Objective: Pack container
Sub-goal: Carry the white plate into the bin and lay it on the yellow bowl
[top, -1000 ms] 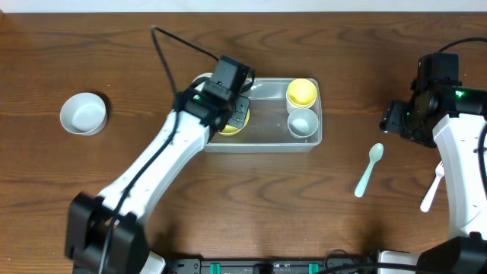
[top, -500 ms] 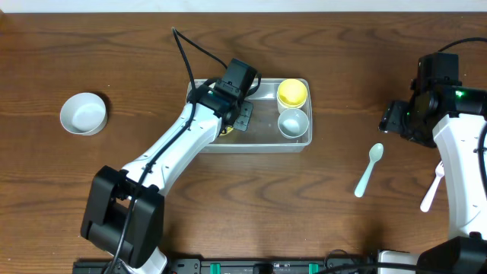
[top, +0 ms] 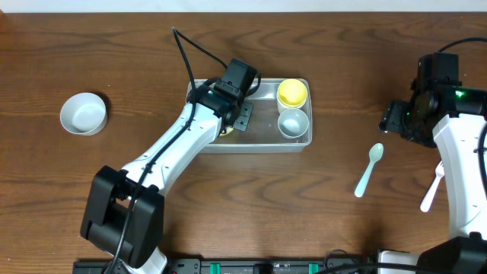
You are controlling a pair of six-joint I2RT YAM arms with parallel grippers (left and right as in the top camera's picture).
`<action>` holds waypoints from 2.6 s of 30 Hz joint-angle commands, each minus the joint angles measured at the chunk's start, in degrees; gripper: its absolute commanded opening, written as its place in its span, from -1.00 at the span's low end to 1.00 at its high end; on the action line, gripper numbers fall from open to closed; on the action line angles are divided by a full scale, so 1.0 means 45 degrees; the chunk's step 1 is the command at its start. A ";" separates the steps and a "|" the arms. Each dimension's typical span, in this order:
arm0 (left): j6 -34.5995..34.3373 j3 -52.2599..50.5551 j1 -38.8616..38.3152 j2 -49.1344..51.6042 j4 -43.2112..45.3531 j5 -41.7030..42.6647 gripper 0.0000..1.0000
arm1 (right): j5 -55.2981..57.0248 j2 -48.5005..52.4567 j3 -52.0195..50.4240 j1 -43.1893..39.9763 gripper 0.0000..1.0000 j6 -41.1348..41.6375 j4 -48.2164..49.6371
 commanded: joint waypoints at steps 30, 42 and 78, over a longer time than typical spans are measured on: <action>0.0078 0.0267 0.0039 -0.0282 0.0233 -0.0146 -0.52 | -0.0053 -0.0262 0.0058 -0.0063 0.49 0.0039 -0.0005; 0.0073 0.0170 0.0039 -0.0204 0.0233 -0.0141 -0.88 | -0.0053 -0.0262 0.0058 -0.0063 0.49 0.0039 -0.0010; 0.0087 0.0097 0.0044 0.0957 0.0034 0.0510 -0.88 | -0.0053 -0.0262 0.0058 -0.0063 0.49 0.0039 -0.0063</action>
